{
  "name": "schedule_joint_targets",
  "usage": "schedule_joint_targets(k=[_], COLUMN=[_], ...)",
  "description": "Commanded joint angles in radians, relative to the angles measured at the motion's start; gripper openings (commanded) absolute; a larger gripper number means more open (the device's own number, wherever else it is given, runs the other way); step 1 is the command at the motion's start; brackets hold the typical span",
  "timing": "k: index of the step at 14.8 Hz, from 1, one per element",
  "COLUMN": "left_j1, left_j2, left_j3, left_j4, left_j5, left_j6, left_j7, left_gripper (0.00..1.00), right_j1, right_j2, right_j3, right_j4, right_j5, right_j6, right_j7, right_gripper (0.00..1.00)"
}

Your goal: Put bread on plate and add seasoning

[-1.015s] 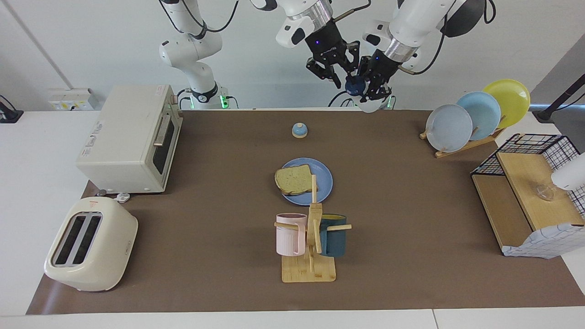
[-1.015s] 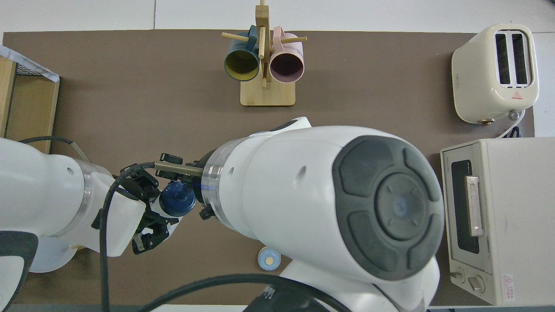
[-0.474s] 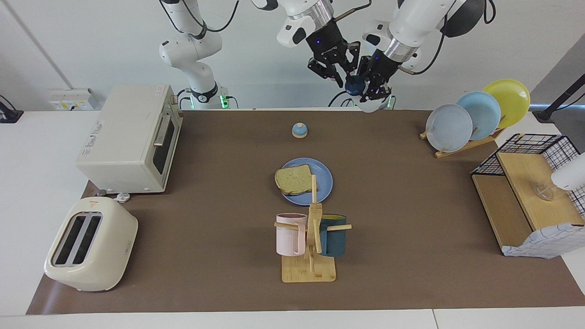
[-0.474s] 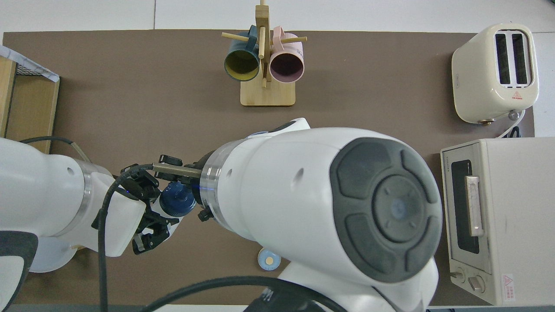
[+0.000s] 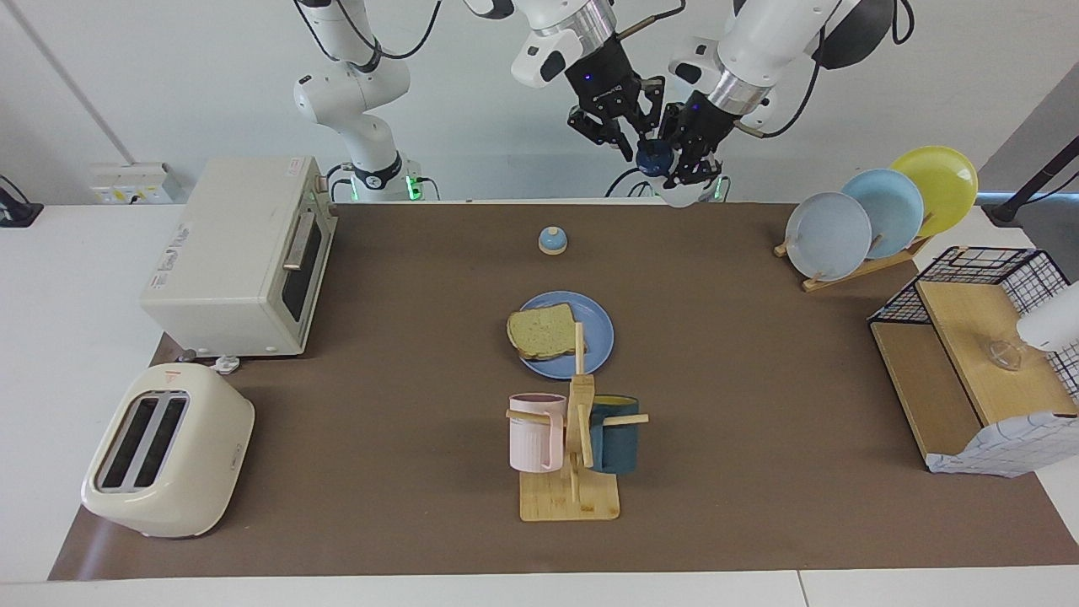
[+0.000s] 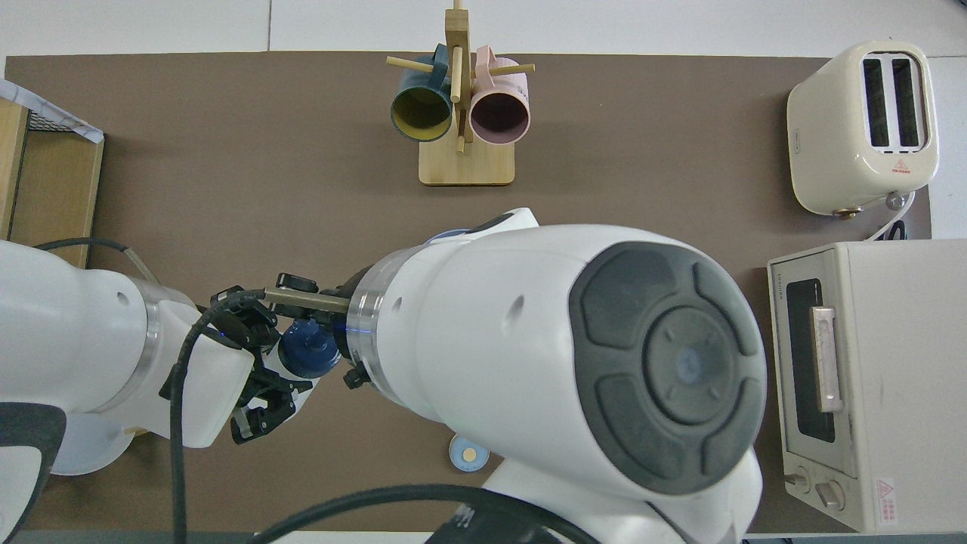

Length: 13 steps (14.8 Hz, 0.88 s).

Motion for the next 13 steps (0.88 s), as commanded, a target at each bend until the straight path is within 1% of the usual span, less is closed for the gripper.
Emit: schedule_joint_targets(k=[1, 3, 4, 11, 13], left_j1=[0.003, 0.003, 0.003, 0.003, 0.003], left_j2=[-0.02, -0.02, -0.02, -0.024, -0.024], left_j3=[0.004, 0.004, 0.004, 0.002, 0.004], left_j4=[-0.011, -0.013, -0.013, -0.014, -0.014], left_j5=[-0.021, -0.021, -0.023, -0.027, -0.027], left_j6=[-0.006, -0.003, -0.005, -0.003, -0.003], left_j7=[0.015, 0.015, 0.014, 0.009, 0.009], left_gripper=[0.23, 0.23, 0.23, 0.23, 0.22], right_j1=[-0.004, -0.006, -0.006, -0.016, -0.027], right_j2=[-0.015, -0.015, -0.015, -0.01, -0.007], right_j3=[0.003, 0.005, 0.005, 0.002, -0.004], right_j4=[-0.01, -0.01, -0.01, -0.008, -0.005], right_j5=[0.002, 0.002, 0.003, 0.011, 0.054], right_j6=[-0.017, -0.017, -0.017, -0.007, 0.0], right_j7=[-0.014, -0.012, -0.012, 0.003, 0.008], right_gripper=[0.19, 0.03, 0.0, 0.0, 0.0])
